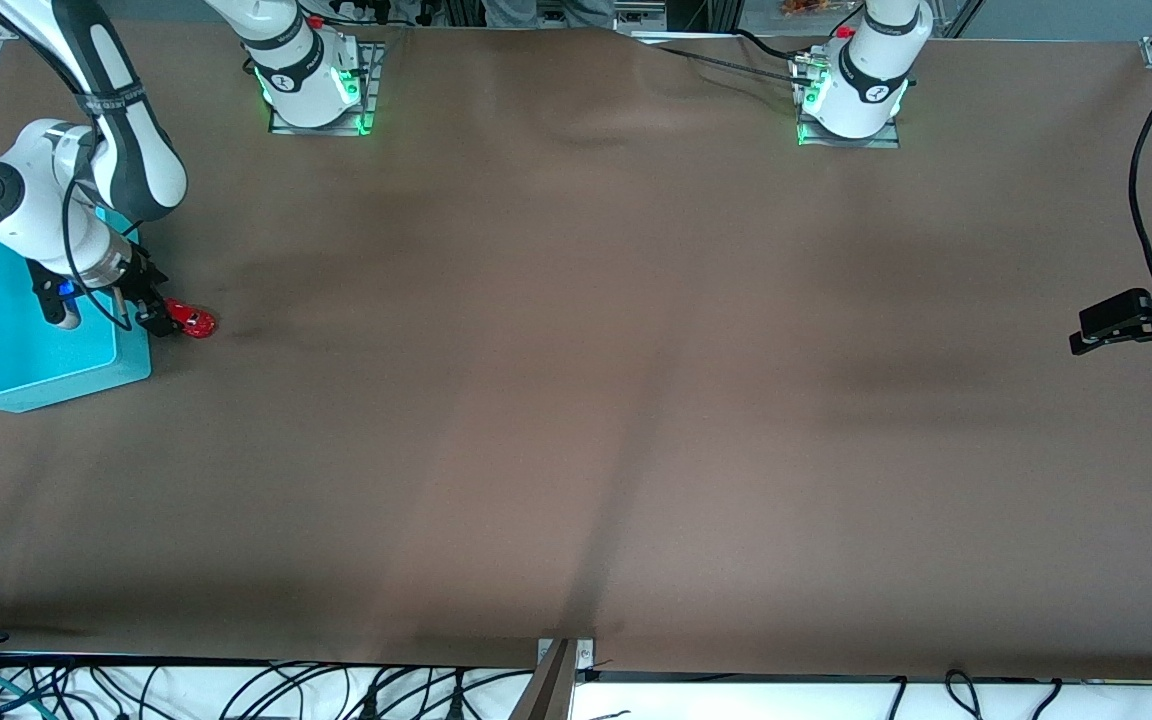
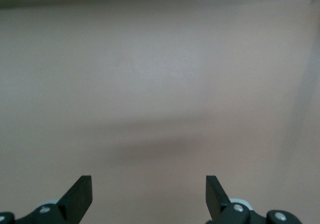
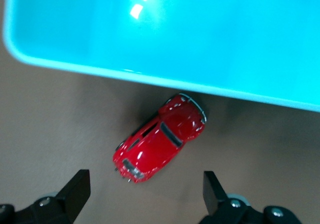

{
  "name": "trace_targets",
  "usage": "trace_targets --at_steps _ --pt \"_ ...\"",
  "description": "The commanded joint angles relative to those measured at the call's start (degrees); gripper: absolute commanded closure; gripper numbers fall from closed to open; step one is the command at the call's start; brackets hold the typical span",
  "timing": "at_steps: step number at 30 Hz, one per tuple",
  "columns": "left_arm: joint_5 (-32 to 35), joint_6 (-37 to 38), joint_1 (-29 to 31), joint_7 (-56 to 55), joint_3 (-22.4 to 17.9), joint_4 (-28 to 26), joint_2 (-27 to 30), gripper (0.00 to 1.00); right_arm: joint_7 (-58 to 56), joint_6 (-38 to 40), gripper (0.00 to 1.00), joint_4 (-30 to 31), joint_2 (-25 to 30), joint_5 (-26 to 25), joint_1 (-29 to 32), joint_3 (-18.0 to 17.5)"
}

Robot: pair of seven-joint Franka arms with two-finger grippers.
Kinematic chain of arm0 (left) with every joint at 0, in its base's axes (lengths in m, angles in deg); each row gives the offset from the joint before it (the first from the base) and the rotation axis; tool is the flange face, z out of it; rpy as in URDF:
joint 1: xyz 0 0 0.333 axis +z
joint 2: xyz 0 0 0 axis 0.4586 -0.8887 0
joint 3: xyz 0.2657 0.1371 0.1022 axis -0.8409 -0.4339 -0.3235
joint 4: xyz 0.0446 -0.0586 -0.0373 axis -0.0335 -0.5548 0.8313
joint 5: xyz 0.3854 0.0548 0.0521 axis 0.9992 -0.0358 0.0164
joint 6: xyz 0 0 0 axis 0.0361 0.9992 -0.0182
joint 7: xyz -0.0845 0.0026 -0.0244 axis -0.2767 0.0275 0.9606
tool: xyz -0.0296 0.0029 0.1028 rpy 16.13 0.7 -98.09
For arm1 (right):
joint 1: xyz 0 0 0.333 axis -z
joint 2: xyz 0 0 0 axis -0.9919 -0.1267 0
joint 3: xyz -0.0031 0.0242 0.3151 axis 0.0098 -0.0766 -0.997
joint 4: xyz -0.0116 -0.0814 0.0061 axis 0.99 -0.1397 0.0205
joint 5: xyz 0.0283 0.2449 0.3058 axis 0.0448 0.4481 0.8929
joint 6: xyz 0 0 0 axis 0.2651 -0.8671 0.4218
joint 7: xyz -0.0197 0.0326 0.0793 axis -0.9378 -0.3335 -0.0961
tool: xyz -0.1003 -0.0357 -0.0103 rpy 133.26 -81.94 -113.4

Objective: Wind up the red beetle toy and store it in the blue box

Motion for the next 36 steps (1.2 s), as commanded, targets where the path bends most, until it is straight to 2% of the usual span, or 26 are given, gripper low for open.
trace_targets --at_steps 1,6,15,23,29,36 --pt "0.9 0.9 -0.4 1.2 -0.3 0.7 -0.1 0.0 2.4 -2.2 0.0 0.4 -1.2 0.3 0.2 2.1" --pt "1.0 0.9 -0.4 1.2 -0.3 0.7 -0.1 0.0 2.4 -5.4 0.0 0.4 -3.0 0.3 0.9 4.0" --pt "1.0 0.9 -0.3 1.2 -0.4 0.7 -0.1 0.0 2.5 -5.5 0.0 0.4 -3.2 0.2 1.2 3.8" --pt "1.0 0.9 -0.2 1.2 -0.5 0.6 -0.2 0.0 5.1 -5.8 0.0 0.3 -3.9 0.0 1.1 2.1" --pt "1.0 0.8 -0.2 1.2 -0.5 0.7 -0.2 0.0 8.6 -9.6 0.0 0.1 -6.4 -0.2 1.1 0.2" --pt "1.0 0.7 -0.1 1.2 -0.5 0.7 -0.2 0.0 8.6 -10.0 0.0 -0.1 -7.0 -0.4 1.1 0.1"
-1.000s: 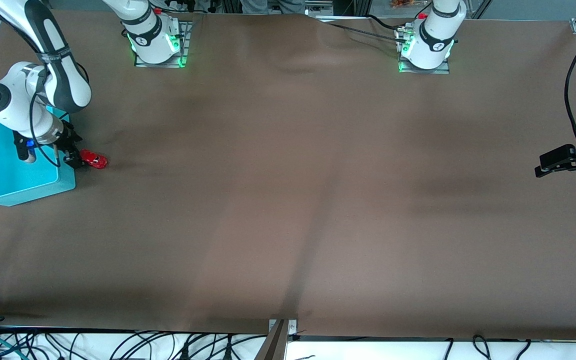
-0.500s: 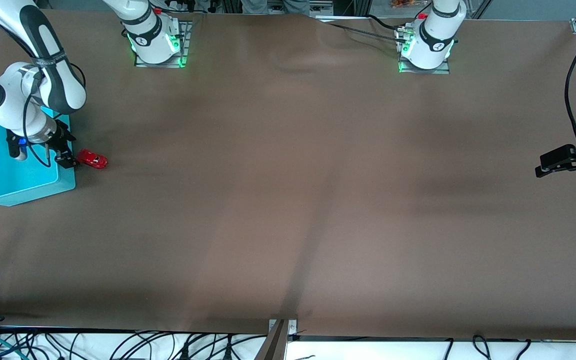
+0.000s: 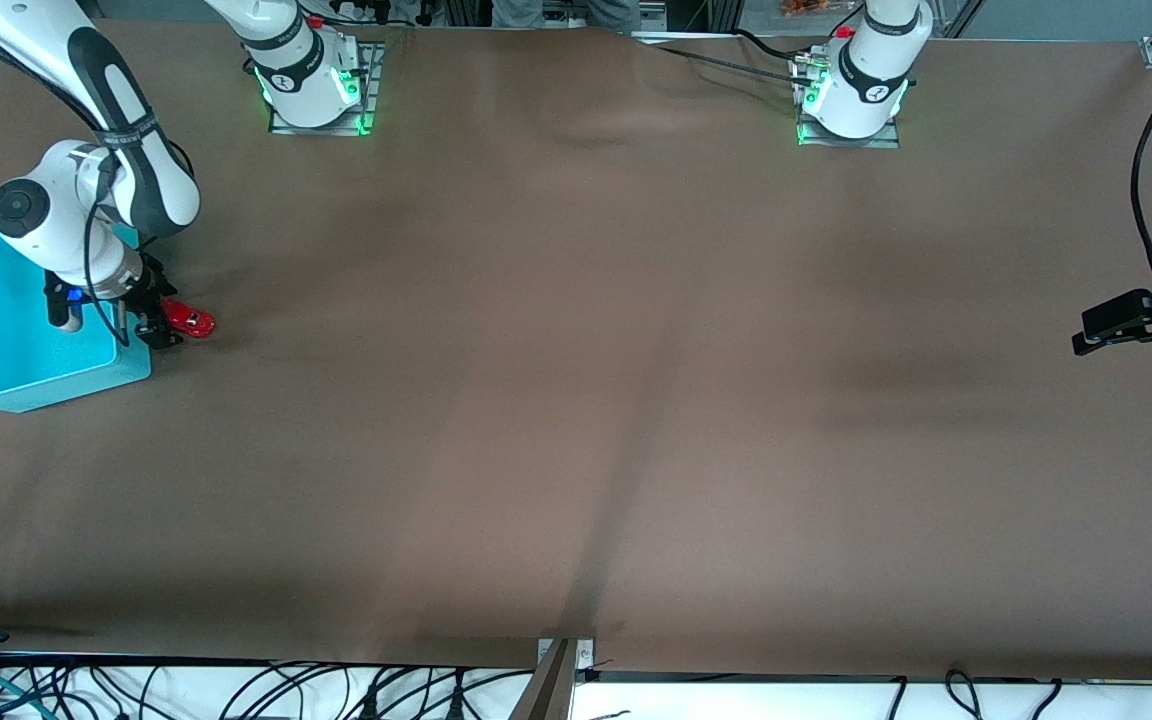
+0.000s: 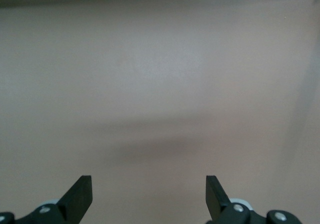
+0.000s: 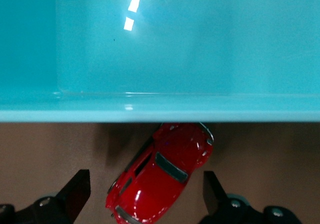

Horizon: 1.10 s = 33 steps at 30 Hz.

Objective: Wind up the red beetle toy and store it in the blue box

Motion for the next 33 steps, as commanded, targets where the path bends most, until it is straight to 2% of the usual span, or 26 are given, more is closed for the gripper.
trace_targets --at_steps 1,5,10,15,21,25,33 --pt "1.0 0.7 -0.1 1.2 -0.3 0.7 -0.1 0.0 0.9 -1.1 0.0 -0.1 -0.7 -0.4 0.4 -0.2" --pt "1.0 0.6 -0.1 1.2 -0.3 0.7 -0.2 0.0 0.6 -1.8 0.01 -0.3 -1.8 -0.6 0.4 -0.2" --pt "0.9 0.6 0.0 1.2 -0.3 0.6 -0.2 0.0 0.6 -2.8 0.27 -0.3 -2.4 -0.6 0.5 -0.2" --pt "0.9 0.6 0.0 1.2 -0.3 0.7 -0.1 0.0 0.9 -2.8 0.66 -0.2 -2.5 -0.6 0.4 -0.2" --pt "0.9 0.6 0.0 1.2 -0.3 0.7 -0.2 0.0 1.0 -2.8 0.92 -0.2 -2.3 -0.6 0.4 -0.2" --pt "0.9 0.6 0.1 1.2 -0.3 0.7 -0.2 0.0 1.2 -2.8 1.0 -0.2 -1.9 -0.6 0.4 -0.2" --pt "0.9 0.6 0.1 1.2 -0.3 0.7 -0.2 0.0 1.0 -1.4 1.0 -0.1 1.1 -0.7 0.4 -1.0"
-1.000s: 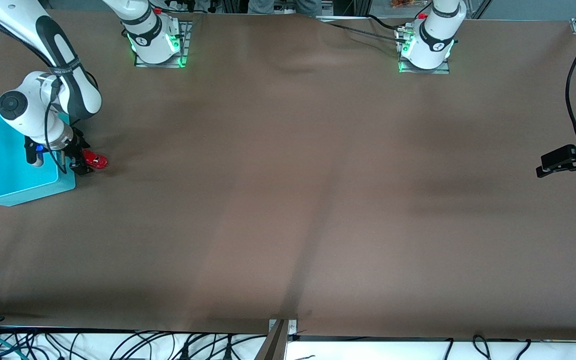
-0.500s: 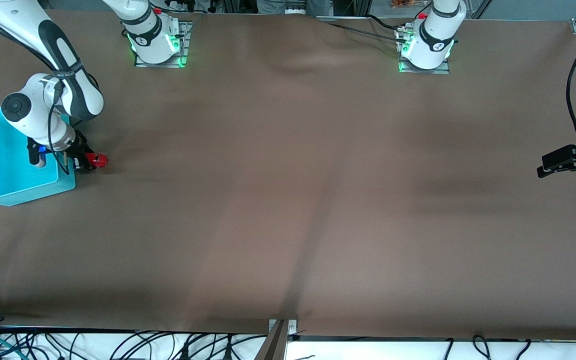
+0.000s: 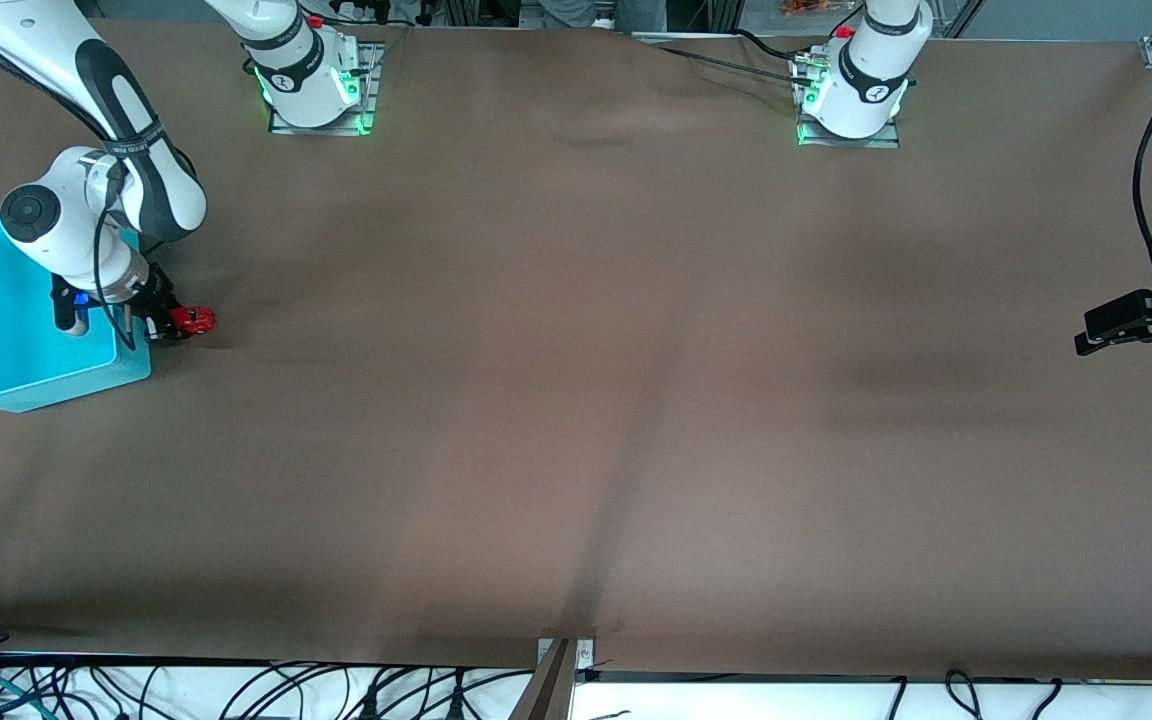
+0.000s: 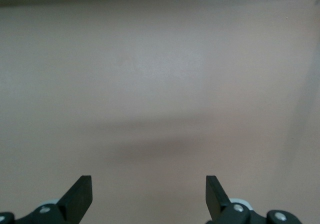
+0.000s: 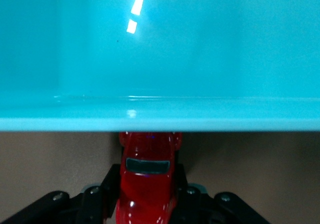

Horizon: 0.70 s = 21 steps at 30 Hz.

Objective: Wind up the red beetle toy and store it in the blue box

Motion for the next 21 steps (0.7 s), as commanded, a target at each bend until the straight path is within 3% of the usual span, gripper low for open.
trace_targets --at_steps 1,21 --pt "0.9 0.6 0.0 1.2 -0.1 0.7 -0.2 0.0 0.7 1.4 1.0 0.2 3.2 -0.7 0.3 -1.2" --pt "0.9 0.6 0.0 1.2 -0.1 0.7 -0.2 0.0 -2.2 13.9 1.0 0.1 14.3 -0.9 -1.6 -2.6"
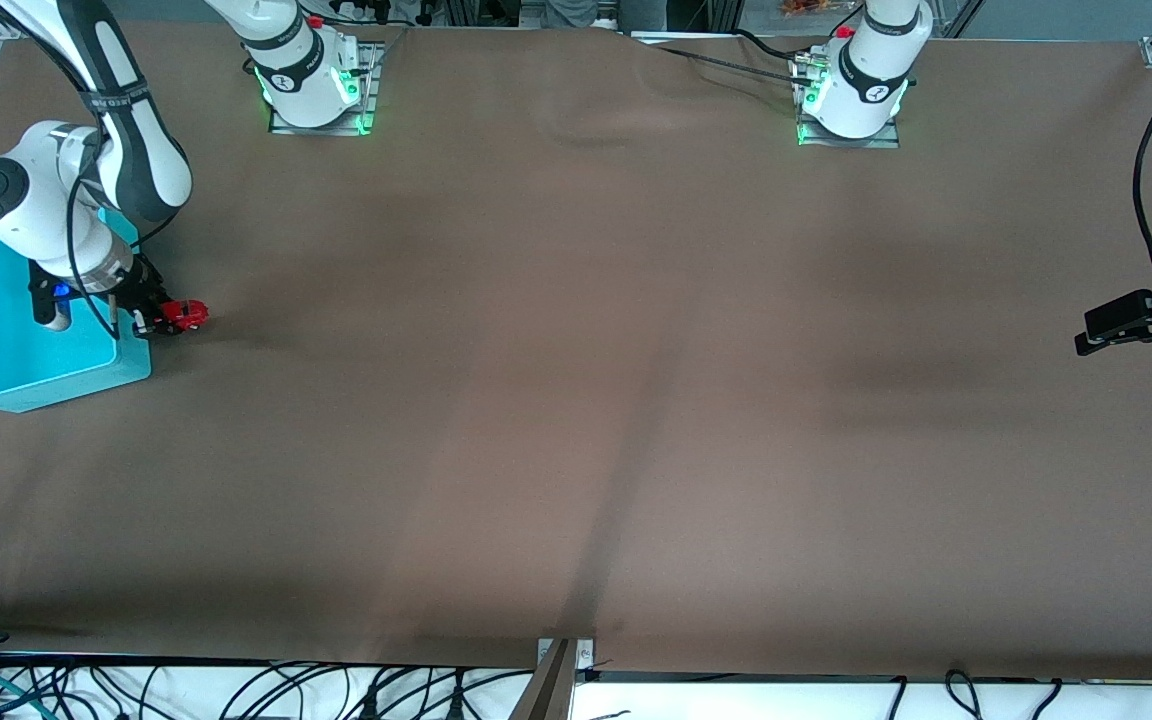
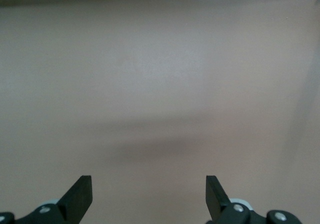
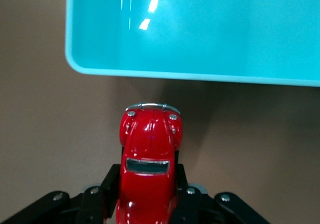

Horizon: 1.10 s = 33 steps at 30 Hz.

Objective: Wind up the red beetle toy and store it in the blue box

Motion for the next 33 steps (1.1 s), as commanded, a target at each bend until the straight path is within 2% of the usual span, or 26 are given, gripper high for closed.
trace_targets --at_steps 1,16,27,33 --pt "0.9 0.6 0.0 1.2 -0.1 0.7 -0.2 0.0 -2.3 5.0 1.0 0.5 4.8 -0.8 -1.0 0.0" --pt "0.9 0.6 0.1 1.2 -0.1 0.7 -0.2 0.0 -11.6 13.9 1.0 0.4 12.7 -2.0 -2.7 -0.1" --pt "0.9 0.6 0.1 1.2 -0.1 0.7 -0.2 0.0 -26.6 18.0 1.0 -0.4 15.1 -2.6 -2.7 0.5" --pt "0.9 0.6 0.1 1.2 -0.1 0.7 -0.2 0.0 -37.7 18.1 1.0 -0.4 15.5 -2.7 -2.7 3.9"
